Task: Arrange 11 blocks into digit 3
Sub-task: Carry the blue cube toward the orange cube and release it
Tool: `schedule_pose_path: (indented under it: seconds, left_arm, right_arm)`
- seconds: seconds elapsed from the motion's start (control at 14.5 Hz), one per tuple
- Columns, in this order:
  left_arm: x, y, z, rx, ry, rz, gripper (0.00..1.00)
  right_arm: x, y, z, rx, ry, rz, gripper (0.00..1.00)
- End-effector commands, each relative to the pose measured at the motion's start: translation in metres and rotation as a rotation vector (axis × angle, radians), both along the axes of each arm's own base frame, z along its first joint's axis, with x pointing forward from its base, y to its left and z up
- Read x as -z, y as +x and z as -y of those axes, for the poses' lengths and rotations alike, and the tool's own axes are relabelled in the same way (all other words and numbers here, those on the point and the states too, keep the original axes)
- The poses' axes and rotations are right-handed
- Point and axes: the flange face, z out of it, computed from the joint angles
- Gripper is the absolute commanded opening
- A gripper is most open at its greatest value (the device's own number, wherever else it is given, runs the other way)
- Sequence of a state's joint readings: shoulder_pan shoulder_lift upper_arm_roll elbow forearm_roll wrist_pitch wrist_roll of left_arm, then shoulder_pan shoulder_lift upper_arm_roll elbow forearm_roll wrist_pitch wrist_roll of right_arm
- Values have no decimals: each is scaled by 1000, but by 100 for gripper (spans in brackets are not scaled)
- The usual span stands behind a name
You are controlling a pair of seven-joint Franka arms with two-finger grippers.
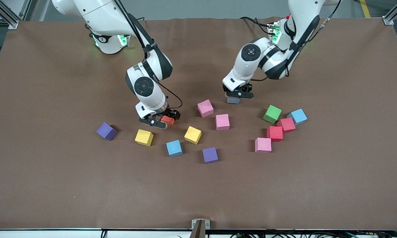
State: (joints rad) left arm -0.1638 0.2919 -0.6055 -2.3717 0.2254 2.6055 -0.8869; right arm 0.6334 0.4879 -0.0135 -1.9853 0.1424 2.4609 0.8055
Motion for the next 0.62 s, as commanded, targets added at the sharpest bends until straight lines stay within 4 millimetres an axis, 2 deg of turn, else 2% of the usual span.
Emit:
schedule_pose_path:
  seconds: [0.0,0.07,0.34,0.41,0.55]
  left_arm:
    - [-6,-19,42,-58,34,-18,41]
    - [-6,-24,57,-75,39,-29,41]
    - [-2,-37,118,-126,-1,-62,41]
    - [0,-33,127,-129,3,-63,41]
    - [11,-32,146,-129,20,-44,41]
  right_arm:
    - [11,-7,-6,8,-20,-4,95]
    - [12,-7,-5,9,-21,-4,93]
    - [14,-3,2,15,-33,-4,74]
    - [14,-3,3,18,-35,-8,63]
    - [13,0,9,61,-40,-17,27]
